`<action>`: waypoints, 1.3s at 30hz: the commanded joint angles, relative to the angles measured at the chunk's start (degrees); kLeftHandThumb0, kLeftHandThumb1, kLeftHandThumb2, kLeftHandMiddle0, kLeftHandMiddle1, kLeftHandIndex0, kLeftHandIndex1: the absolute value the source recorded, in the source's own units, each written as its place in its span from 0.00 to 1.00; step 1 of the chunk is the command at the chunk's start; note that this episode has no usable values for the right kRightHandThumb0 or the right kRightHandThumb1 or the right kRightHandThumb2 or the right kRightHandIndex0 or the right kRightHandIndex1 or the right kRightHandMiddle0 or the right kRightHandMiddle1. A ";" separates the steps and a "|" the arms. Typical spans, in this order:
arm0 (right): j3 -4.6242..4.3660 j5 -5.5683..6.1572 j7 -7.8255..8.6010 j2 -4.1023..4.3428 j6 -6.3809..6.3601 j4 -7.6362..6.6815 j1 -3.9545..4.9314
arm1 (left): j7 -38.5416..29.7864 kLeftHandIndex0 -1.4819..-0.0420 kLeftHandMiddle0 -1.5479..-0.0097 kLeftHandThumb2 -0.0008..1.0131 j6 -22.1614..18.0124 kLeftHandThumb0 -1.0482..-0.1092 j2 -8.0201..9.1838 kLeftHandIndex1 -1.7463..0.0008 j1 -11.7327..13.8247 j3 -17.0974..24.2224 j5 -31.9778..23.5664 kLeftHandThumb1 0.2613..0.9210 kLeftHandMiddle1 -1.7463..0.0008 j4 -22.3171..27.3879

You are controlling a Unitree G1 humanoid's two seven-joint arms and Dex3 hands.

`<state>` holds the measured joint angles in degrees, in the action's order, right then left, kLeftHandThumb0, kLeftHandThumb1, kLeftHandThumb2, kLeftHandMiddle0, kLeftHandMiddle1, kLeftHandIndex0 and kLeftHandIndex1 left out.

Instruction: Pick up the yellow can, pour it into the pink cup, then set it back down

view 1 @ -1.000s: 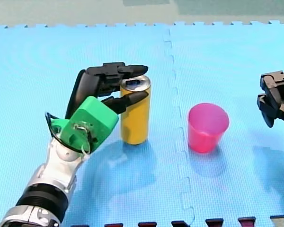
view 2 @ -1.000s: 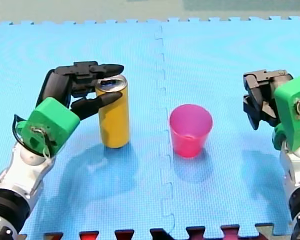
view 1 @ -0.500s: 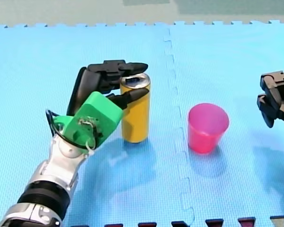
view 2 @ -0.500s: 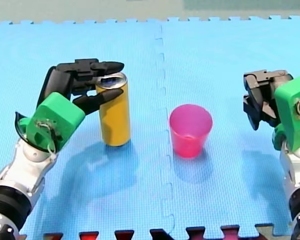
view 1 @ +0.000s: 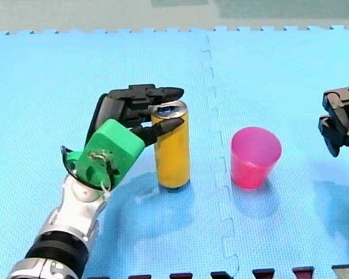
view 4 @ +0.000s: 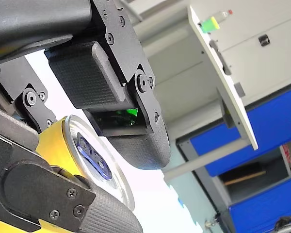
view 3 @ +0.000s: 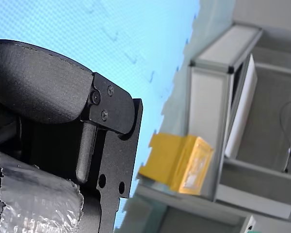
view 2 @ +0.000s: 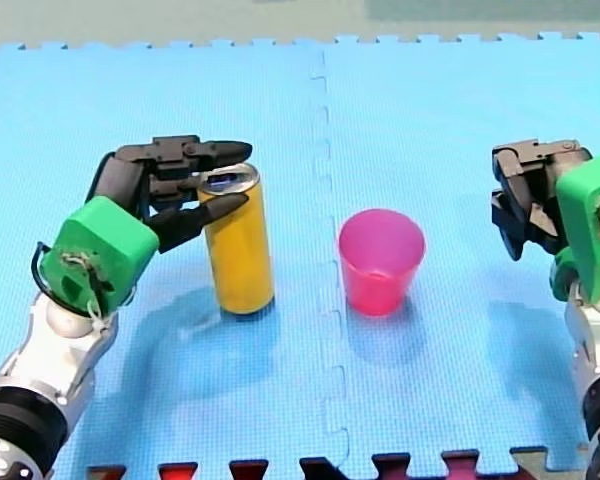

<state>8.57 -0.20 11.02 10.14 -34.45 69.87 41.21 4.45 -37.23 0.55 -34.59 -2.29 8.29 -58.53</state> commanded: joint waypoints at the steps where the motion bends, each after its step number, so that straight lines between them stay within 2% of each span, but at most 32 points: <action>1: 0.18 0.35 0.11 0.38 0.26 0.16 0.14 | -0.56 0.28 0.19 0.00 -0.36 0.64 0.01 1.00 -0.06 0.48 -0.82 0.70 1.00 -0.01; 8: 0.40 0.45 0.35 0.49 0.14 0.10 0.14 | -3.65 0.30 0.20 0.00 -0.02 0.61 -0.45 1.00 0.90 1.33 -2.91 0.69 1.00 0.93; 10: 0.44 0.48 0.41 0.54 0.14 0.11 0.15 | -5.58 0.37 0.25 0.00 0.52 0.54 -0.59 1.00 1.43 1.66 -4.10 0.68 1.00 1.69; 12: 0.49 0.52 0.53 0.59 0.07 0.09 0.11 | -6.58 0.44 0.35 0.00 1.00 0.43 -0.57 1.00 1.95 1.67 -4.46 0.68 1.00 2.59; 15: 0.49 0.52 0.63 0.61 -0.19 0.04 -0.03 | -5.92 0.50 0.43 0.01 1.67 0.31 -0.43 1.00 2.62 1.08 -3.37 0.71 1.00 4.06; 20: 0.58 0.64 0.70 0.54 -0.28 -0.08 -0.02 | -3.47 0.49 0.46 0.01 1.63 0.27 -0.21 1.00 3.23 0.22 -1.19 0.73 1.00 5.42; 28: 1.22 1.79 1.52 0.09 0.05 -0.06 0.29 | 0.34 0.52 0.50 0.01 1.17 0.23 0.91 1.00 3.42 -1.62 2.99 0.76 1.00 5.75; 32: 1.26 1.91 1.68 0.10 0.10 -0.02 0.37 | 1.99 0.72 0.70 0.01 -0.59 0.10 2.17 1.00 3.20 -3.27 5.98 0.82 1.00 4.90; 34: 1.29 1.96 1.77 0.12 0.11 -0.01 0.39 | 1.76 0.78 0.78 0.01 -1.44 0.07 2.39 1.00 3.10 -3.48 6.03 0.83 1.00 4.20; 39: 1.43 2.17 2.09 0.15 0.24 0.08 0.53 | 1.40 0.82 0.84 0.00 -2.43 0.01 2.49 1.00 2.54 -3.44 5.63 0.81 1.00 2.71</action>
<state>9.87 1.75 13.08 10.07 -34.42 69.87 41.42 5.93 -39.31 2.78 -31.53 -5.70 14.25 -55.38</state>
